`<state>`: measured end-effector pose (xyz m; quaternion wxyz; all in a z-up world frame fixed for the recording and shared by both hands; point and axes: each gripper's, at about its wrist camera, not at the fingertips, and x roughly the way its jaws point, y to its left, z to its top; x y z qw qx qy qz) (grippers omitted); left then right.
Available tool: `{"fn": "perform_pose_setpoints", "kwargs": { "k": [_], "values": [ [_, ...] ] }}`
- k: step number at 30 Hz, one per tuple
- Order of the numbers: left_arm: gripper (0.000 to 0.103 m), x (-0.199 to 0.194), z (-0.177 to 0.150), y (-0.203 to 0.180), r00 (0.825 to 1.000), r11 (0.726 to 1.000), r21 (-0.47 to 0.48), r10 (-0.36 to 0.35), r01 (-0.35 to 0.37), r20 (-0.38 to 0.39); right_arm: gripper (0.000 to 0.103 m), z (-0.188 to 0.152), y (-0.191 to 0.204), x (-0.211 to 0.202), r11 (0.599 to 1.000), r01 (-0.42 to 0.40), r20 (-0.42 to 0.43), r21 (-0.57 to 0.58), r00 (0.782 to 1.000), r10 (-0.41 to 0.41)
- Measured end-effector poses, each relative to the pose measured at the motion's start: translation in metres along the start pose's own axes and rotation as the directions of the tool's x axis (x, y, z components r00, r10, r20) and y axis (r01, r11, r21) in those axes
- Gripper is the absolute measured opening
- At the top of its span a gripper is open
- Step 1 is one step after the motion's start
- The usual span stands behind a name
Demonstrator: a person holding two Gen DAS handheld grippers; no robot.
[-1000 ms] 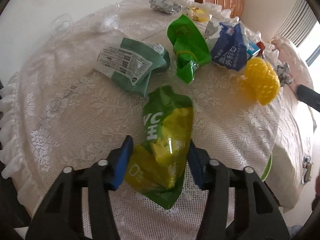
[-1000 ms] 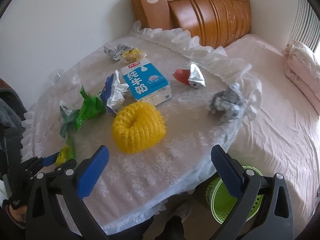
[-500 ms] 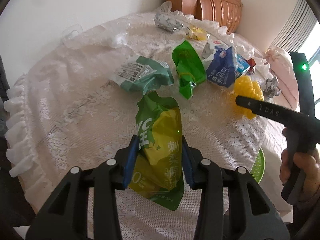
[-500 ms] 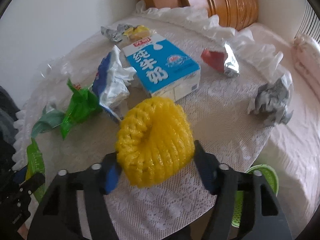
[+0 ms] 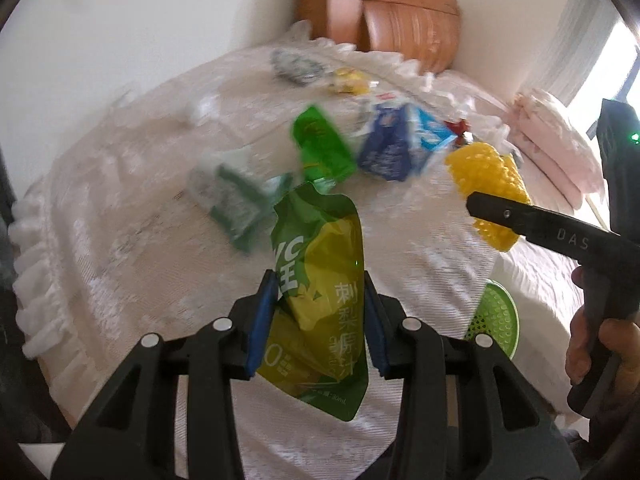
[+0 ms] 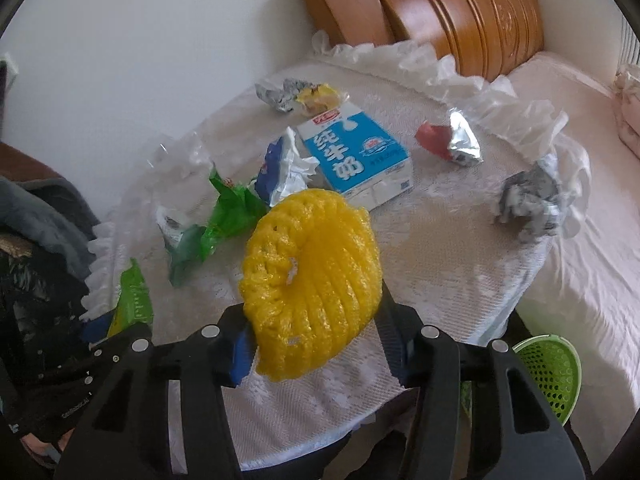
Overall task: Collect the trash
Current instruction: 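Drop the yellow mesh ball into the green wastebasket with the right tool while the left tool holds the wrapper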
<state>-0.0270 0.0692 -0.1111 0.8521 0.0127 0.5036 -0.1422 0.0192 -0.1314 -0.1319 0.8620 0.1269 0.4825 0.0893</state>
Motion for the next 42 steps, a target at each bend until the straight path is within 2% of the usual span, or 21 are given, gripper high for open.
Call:
{"fn": "perform_pose_setpoints", "kwargs": {
  "k": [2, 5, 7, 11, 13, 15, 19, 21, 22, 23, 25, 29, 32, 38, 42],
  "values": [
    [0.040, 0.002, 0.006, -0.021, 1.000, 0.998, 0.050, -0.027, 0.027, 0.003, 0.053, -0.007, -0.015, -0.014, 0.999, 0.030, 0.019, 0.020, 0.999, -0.030],
    [0.040, 0.006, 0.015, -0.055, 0.996, 0.989, 0.120, -0.085, 0.084, 0.000, 0.053, -0.026, -0.052, -0.037, 0.989, 0.130, 0.045, 0.074, 0.990, -0.134],
    [0.040, 0.009, 0.019, -0.077, 0.993, 0.980, 0.164, -0.118, 0.117, -0.006, 0.053, -0.044, -0.086, -0.051, 0.968, 0.213, 0.034, 0.129, 0.975, -0.219],
    [0.040, 0.018, 0.025, -0.142, 0.977, 0.936, 0.282, -0.207, 0.211, -0.043, 0.053, -0.086, -0.150, -0.066, 0.910, 0.329, -0.033, 0.252, 0.943, -0.331],
    [0.040, 0.022, 0.026, -0.168, 0.971, 0.916, 0.324, -0.233, 0.238, -0.055, 0.053, -0.093, -0.160, -0.067, 0.899, 0.343, -0.048, 0.273, 0.938, -0.344],
    [0.040, 0.026, 0.026, -0.201, 0.962, 0.886, 0.375, -0.263, 0.271, -0.075, 0.053, -0.115, -0.193, -0.068, 0.861, 0.383, -0.089, 0.335, 0.923, -0.376],
    [0.040, 0.028, 0.023, -0.263, 0.943, 0.818, 0.473, -0.313, 0.327, -0.111, 0.053, -0.144, -0.242, -0.058, 0.810, 0.412, -0.156, 0.417, 0.910, -0.383],
    [0.040, 0.028, 0.020, -0.287, 0.939, 0.793, 0.508, -0.320, 0.337, -0.123, 0.054, -0.154, -0.263, -0.049, 0.794, 0.421, -0.184, 0.439, 0.907, -0.379],
    [0.040, 0.028, 0.018, -0.296, 0.938, 0.781, 0.524, -0.322, 0.340, -0.129, 0.062, -0.159, -0.274, -0.044, 0.786, 0.426, -0.203, 0.448, 0.904, -0.375],
    [0.040, 0.028, 0.016, -0.308, 0.937, 0.768, 0.540, -0.323, 0.343, -0.136, 0.075, -0.165, -0.283, -0.039, 0.780, 0.430, -0.220, 0.455, 0.903, -0.369],
    [0.040, 0.029, 0.011, -0.326, 0.934, 0.745, 0.568, -0.325, 0.350, -0.149, 0.087, -0.172, -0.296, -0.034, 0.766, 0.446, -0.245, 0.462, 0.895, -0.373],
    [0.040, 0.033, 0.005, -0.355, 0.932, 0.716, 0.601, -0.323, 0.355, -0.165, 0.097, -0.178, -0.313, -0.030, 0.761, 0.453, -0.270, 0.463, 0.891, -0.366],
    [0.040, 0.034, 0.003, -0.368, 0.927, 0.708, 0.603, -0.331, 0.368, -0.177, 0.101, -0.178, -0.324, -0.039, 0.751, 0.453, -0.259, 0.480, 0.891, -0.373],
    [0.040, 0.051, 0.003, -0.392, 0.911, 0.701, 0.584, -0.347, 0.410, -0.223, 0.101, -0.185, -0.339, -0.071, 0.718, 0.461, -0.232, 0.522, 0.887, -0.400],
    [0.040, 0.063, -0.002, -0.403, 0.906, 0.695, 0.582, -0.339, 0.422, -0.253, 0.101, -0.187, -0.339, -0.091, 0.714, 0.456, -0.208, 0.531, 0.887, -0.412]
  ]
}}
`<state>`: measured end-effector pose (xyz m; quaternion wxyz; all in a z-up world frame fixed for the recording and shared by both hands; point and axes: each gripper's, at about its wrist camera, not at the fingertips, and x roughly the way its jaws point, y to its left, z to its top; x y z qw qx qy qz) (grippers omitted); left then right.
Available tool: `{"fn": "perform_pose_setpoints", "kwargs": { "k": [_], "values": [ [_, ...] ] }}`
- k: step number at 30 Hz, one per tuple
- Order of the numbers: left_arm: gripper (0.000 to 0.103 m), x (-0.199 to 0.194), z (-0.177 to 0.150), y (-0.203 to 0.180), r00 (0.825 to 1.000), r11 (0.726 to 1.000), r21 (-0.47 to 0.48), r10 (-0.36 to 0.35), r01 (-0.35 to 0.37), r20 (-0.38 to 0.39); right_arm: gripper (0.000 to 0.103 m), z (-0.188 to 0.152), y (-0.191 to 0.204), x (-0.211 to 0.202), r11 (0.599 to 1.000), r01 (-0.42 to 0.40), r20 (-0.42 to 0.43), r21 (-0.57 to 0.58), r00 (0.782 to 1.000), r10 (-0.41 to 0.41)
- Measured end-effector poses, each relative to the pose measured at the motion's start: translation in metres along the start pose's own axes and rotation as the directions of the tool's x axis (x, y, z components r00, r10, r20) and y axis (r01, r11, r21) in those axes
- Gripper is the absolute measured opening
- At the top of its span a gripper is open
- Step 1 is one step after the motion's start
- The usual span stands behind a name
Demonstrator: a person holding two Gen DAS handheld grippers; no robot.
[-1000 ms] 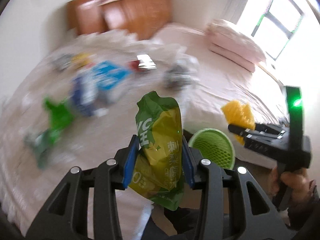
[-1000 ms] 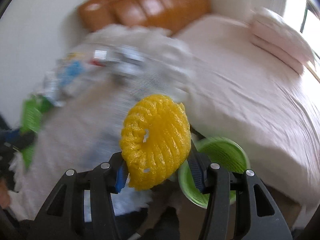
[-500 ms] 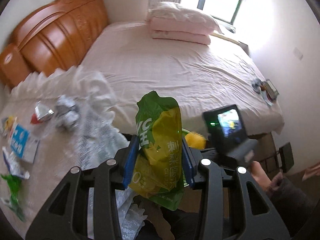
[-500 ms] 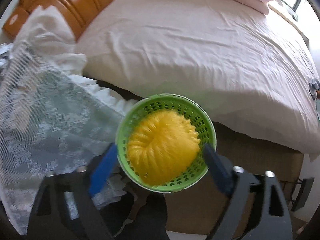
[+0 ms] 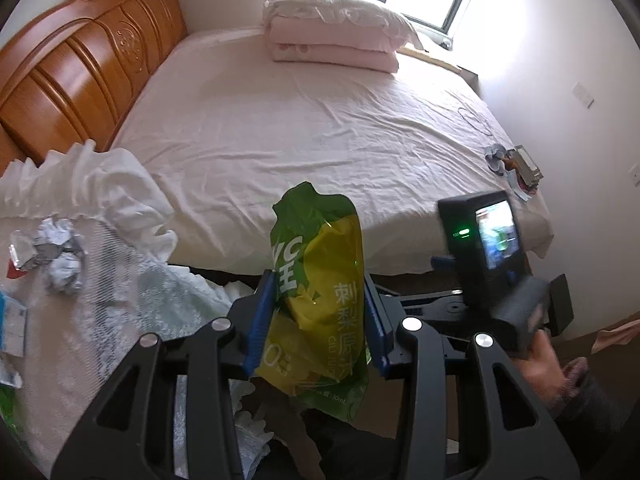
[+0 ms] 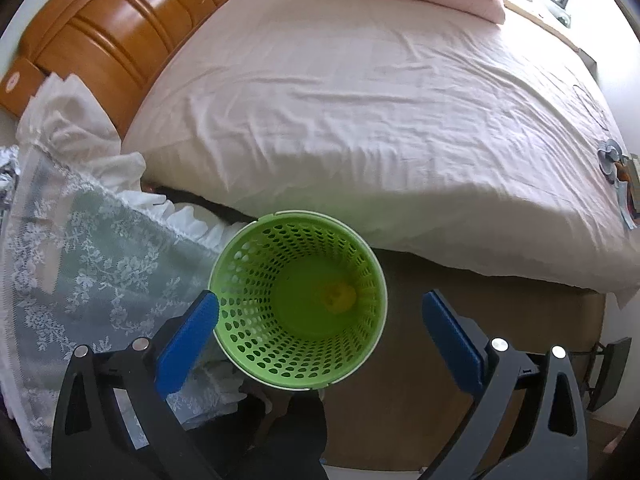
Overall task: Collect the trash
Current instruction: 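Drop the yellow mesh ball into the green wastebasket with the right tool while the left tool holds the wrapper, then release the yellow-green wrapper from the left tool into the green wastebasket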
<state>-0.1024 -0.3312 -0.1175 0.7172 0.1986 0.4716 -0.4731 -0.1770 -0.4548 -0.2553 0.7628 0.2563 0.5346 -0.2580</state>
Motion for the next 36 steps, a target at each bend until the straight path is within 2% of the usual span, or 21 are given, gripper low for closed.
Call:
{"fn": "perform_pose_setpoints", "kwargs": {
  "k": [1, 2, 3, 6, 9, 14, 19, 26, 31, 36],
  "values": [
    [0.041, 0.005, 0.000, -0.002, 1.000, 1.000, 0.007, 0.003, -0.003, -0.008, 0.101, 0.000, -0.002, -0.003, 1.000, -0.001, 0.007, 0.002, 1.000, 0.001],
    [0.048, 0.007, 0.000, -0.003, 1.000, 1.000, 0.011, 0.002, -0.002, -0.014, 0.101, 0.001, -0.003, -0.007, 1.000, -0.002, 0.014, 0.005, 1.000, 0.002],
    [0.060, 0.009, 0.000, -0.005, 1.000, 1.000, 0.016, 0.002, -0.002, -0.017, 0.101, 0.002, -0.005, -0.012, 1.000, -0.004, 0.024, 0.010, 1.000, 0.003],
    [0.085, 0.007, 0.000, -0.012, 1.000, 0.999, 0.036, 0.020, -0.021, 0.020, 0.101, 0.006, -0.010, -0.022, 1.000, -0.008, 0.047, 0.025, 0.999, 0.007],
    [0.095, -0.001, 0.002, -0.016, 0.999, 0.999, 0.048, 0.016, -0.018, 0.048, 0.101, 0.009, -0.013, -0.027, 0.999, -0.012, 0.061, 0.035, 0.998, 0.010],
    [0.095, -0.012, 0.005, -0.018, 0.997, 0.999, 0.037, -0.028, 0.025, 0.074, 0.100, 0.013, -0.015, -0.034, 0.999, -0.004, 0.088, 0.031, 0.996, 0.001],
    [0.095, -0.024, 0.008, -0.023, 0.995, 0.999, 0.040, 0.005, -0.009, 0.100, 0.100, 0.015, -0.014, -0.039, 1.000, -0.012, 0.101, 0.028, 0.995, 0.009],
    [0.095, -0.048, 0.007, -0.003, 0.988, 0.997, -0.046, 0.062, -0.057, 0.139, 0.101, 0.022, 0.006, -0.067, 1.000, -0.003, 0.151, -0.021, 0.989, 0.007],
    [0.095, -0.085, -0.003, 0.026, 0.968, 0.984, -0.123, 0.150, -0.127, 0.201, 0.101, 0.036, 0.042, -0.107, 0.993, -0.059, 0.222, -0.097, 0.972, 0.079],
    [0.095, -0.127, -0.023, 0.063, 0.940, 0.955, -0.233, 0.240, -0.184, 0.242, 0.101, 0.048, 0.087, -0.142, 0.977, -0.105, 0.290, -0.184, 0.944, 0.156]
  ]
}}
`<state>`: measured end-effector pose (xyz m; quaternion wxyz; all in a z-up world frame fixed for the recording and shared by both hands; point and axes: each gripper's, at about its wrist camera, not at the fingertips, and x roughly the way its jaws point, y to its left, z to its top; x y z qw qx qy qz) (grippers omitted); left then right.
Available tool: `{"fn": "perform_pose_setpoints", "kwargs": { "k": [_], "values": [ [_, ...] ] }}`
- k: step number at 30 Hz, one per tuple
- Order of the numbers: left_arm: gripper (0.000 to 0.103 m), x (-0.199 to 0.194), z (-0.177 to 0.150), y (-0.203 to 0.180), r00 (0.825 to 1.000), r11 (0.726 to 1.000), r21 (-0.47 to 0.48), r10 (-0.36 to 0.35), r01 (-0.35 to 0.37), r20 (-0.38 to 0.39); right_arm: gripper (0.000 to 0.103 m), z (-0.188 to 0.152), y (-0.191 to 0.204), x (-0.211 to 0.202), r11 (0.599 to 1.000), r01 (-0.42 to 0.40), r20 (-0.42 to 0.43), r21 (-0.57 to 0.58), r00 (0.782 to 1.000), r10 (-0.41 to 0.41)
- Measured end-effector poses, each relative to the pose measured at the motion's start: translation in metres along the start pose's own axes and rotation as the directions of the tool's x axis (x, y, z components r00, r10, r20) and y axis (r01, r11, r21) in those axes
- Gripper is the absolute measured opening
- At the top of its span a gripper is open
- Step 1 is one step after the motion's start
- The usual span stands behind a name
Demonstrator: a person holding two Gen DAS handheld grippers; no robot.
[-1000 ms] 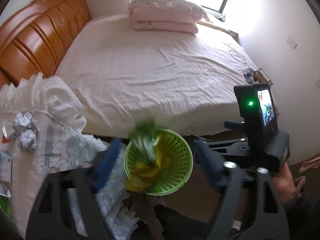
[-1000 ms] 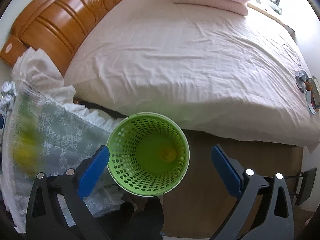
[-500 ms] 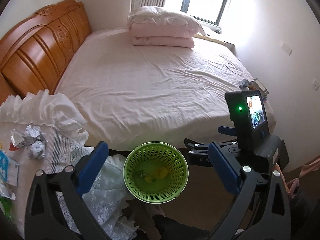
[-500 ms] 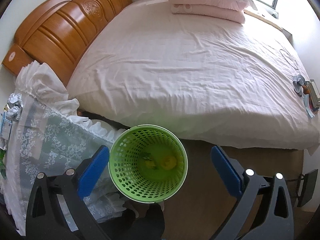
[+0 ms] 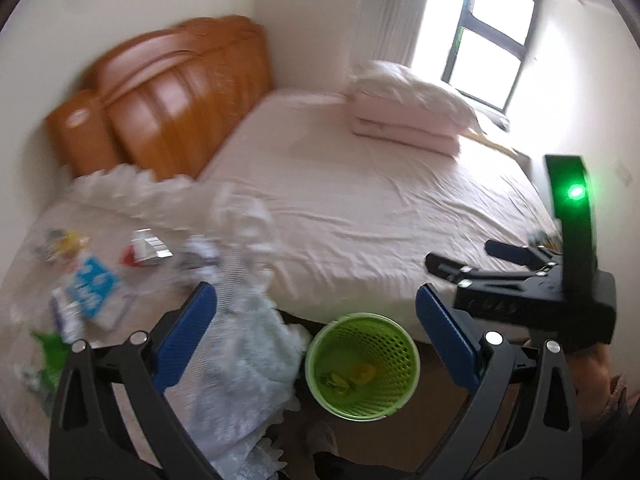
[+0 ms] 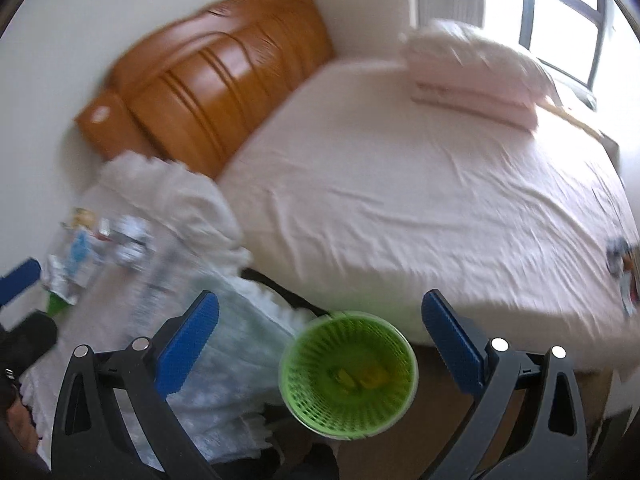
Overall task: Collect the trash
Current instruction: 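Release the yellow-green wrapper from the left tool into the green wastebasket, then grasp the green-and-white bag with the left tool while the right tool grasps the green wrapper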
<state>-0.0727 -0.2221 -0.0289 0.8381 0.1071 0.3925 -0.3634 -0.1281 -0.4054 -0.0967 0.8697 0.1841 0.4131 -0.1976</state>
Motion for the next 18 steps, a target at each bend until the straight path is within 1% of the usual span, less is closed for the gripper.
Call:
{"fn": "perform_pose_setpoints", "kwargs": {
  "k": [1, 2, 3, 4, 6, 7, 10, 11, 13, 15, 18],
  "values": [
    [0.095, -0.007, -0.001, 0.010, 1.000, 1.000, -0.019, 0.021, -0.021, 0.011, 0.101, 0.008, 0.016, -0.005, 0.999, -0.023, 0.023, -0.025, 0.999, 0.024],
    [0.095, -0.018, -0.004, 0.026, 0.998, 0.997, -0.051, 0.061, -0.059, 0.025, 0.101, 0.011, 0.025, -0.007, 0.999, -0.036, 0.032, -0.038, 0.999, 0.037],
    [0.095, -0.025, -0.006, 0.036, 0.996, 0.994, -0.067, 0.084, -0.082, 0.031, 0.101, 0.015, 0.035, -0.009, 0.997, -0.049, 0.041, -0.051, 0.998, 0.051],
    [0.095, -0.031, -0.009, 0.046, 0.993, 0.990, -0.087, 0.114, -0.110, 0.037, 0.101, 0.021, 0.052, -0.012, 0.994, -0.074, 0.053, -0.076, 0.996, 0.078],
    [0.095, -0.046, -0.017, 0.072, 0.982, 0.975, -0.138, 0.183, -0.176, 0.044, 0.101, 0.027, 0.072, -0.015, 0.989, -0.105, 0.064, -0.102, 0.992, 0.112],
    [0.095, -0.053, -0.021, 0.083, 0.977, 0.967, -0.161, 0.209, -0.199, 0.045, 0.101, 0.032, 0.089, -0.016, 0.983, -0.134, 0.070, -0.125, 0.987, 0.144],
    [0.095, -0.074, -0.039, 0.118, 0.958, 0.931, -0.245, 0.286, -0.269, 0.036, 0.101, 0.038, 0.120, -0.017, 0.968, -0.186, 0.075, -0.167, 0.977, 0.201],
    [0.095, -0.082, -0.047, 0.133, 0.948, 0.912, -0.280, 0.318, -0.299, 0.025, 0.101, 0.039, 0.135, -0.017, 0.960, -0.209, 0.073, -0.188, 0.972, 0.225],
    [0.095, -0.091, -0.058, 0.146, 0.936, 0.890, -0.315, 0.351, -0.329, 0.013, 0.101, 0.040, 0.156, -0.018, 0.946, -0.242, 0.065, -0.216, 0.963, 0.261],
    [0.095, -0.103, -0.070, 0.163, 0.921, 0.860, -0.358, 0.390, -0.365, -0.002, 0.101, 0.038, 0.180, -0.019, 0.927, -0.280, 0.051, -0.251, 0.952, 0.301],
    [0.095, -0.115, -0.087, 0.180, 0.905, 0.825, -0.400, 0.426, -0.399, -0.023, 0.101, 0.032, 0.215, -0.018, 0.895, -0.323, 0.021, -0.308, 0.938, 0.346]
  ]
}}
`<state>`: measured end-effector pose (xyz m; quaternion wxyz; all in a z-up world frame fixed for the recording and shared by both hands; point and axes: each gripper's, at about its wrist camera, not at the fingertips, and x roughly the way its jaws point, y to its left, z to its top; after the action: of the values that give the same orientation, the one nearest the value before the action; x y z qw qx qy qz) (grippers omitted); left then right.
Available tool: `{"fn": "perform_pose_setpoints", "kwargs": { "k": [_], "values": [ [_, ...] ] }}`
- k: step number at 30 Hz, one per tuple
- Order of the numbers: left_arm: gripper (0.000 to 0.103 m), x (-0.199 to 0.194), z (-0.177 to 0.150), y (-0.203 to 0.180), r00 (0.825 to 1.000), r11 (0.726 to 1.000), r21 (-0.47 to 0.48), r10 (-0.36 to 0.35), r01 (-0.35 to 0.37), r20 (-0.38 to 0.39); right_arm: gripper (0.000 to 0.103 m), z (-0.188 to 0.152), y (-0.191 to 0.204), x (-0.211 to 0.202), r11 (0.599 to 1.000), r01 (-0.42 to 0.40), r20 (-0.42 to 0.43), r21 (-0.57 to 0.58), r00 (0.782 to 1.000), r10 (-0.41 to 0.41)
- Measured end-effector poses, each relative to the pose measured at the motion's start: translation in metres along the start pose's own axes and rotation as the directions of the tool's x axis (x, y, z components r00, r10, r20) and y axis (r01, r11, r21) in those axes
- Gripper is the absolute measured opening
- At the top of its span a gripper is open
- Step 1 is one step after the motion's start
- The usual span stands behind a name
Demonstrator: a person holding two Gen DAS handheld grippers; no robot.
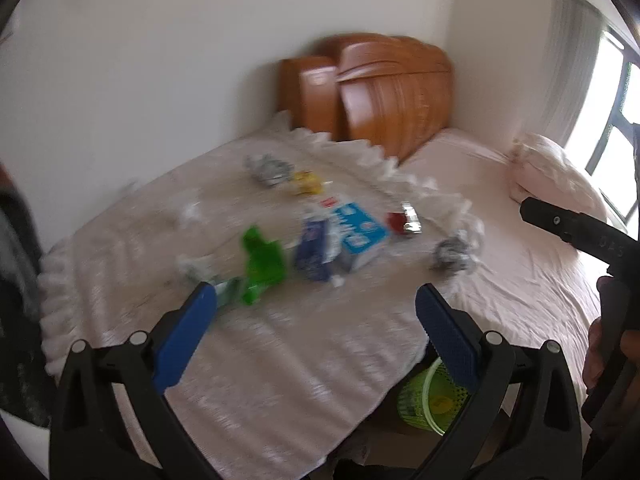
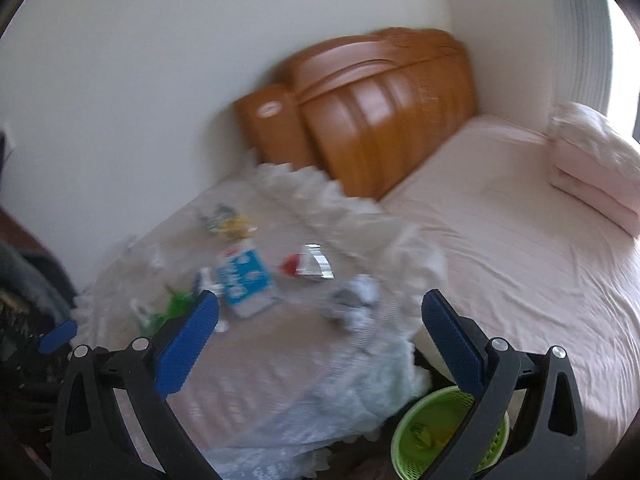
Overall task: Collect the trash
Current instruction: 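Grasp the green-and-white bag with the left tool while the right tool grasps the green wrapper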
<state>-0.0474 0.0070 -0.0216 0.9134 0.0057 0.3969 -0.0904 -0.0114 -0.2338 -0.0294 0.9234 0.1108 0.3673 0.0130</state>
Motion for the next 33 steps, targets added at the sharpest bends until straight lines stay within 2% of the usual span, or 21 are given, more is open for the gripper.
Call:
{"fn": "perform_pose_setpoints", "kwargs": {
  "k": [7, 16, 19, 22, 29, 31, 33],
  "values": [
    [0.095, 0.001, -0.016, 0.041, 0.997, 0.996, -0.051, 0.073, -0.074, -0.023, 0.101, -0.005, 0.055, 0.019, 0.994, -0.077, -0.047, -0.083, 0.996, 0.073],
    [0.095, 0.028, -0.023, 0.078, 0.991, 0.990, -0.078, 0.111, -0.116, -0.075, 0.101, -0.013, 0.080, 0.033, 0.991, -0.078, -0.093, -0.112, 0.993, 0.068],
    [0.095, 0.044, -0.022, 0.087, 0.989, 0.990, -0.082, 0.104, -0.112, -0.104, 0.101, -0.015, 0.085, 0.037, 0.991, -0.072, -0.109, -0.112, 0.992, 0.060],
    [0.095, 0.066, -0.019, 0.096, 0.986, 0.987, -0.126, 0.080, -0.098, -0.145, 0.101, -0.015, 0.085, 0.040, 0.992, -0.067, -0.119, -0.108, 0.991, 0.054],
    [0.095, 0.125, -0.001, 0.112, 0.973, 0.957, -0.260, 0.075, -0.132, -0.220, 0.101, -0.019, 0.090, 0.051, 0.993, -0.047, -0.148, -0.106, 0.989, 0.031],
    [0.088, 0.140, 0.002, 0.116, 0.965, 0.945, -0.294, 0.071, -0.146, -0.251, 0.101, -0.019, 0.091, 0.054, 0.993, -0.047, -0.155, -0.108, 0.988, 0.030],
    [0.071, 0.154, 0.003, 0.121, 0.956, 0.933, -0.329, 0.048, -0.146, -0.288, 0.101, -0.020, 0.094, 0.057, 0.993, -0.047, -0.161, -0.109, 0.987, 0.029]
  ]
}}
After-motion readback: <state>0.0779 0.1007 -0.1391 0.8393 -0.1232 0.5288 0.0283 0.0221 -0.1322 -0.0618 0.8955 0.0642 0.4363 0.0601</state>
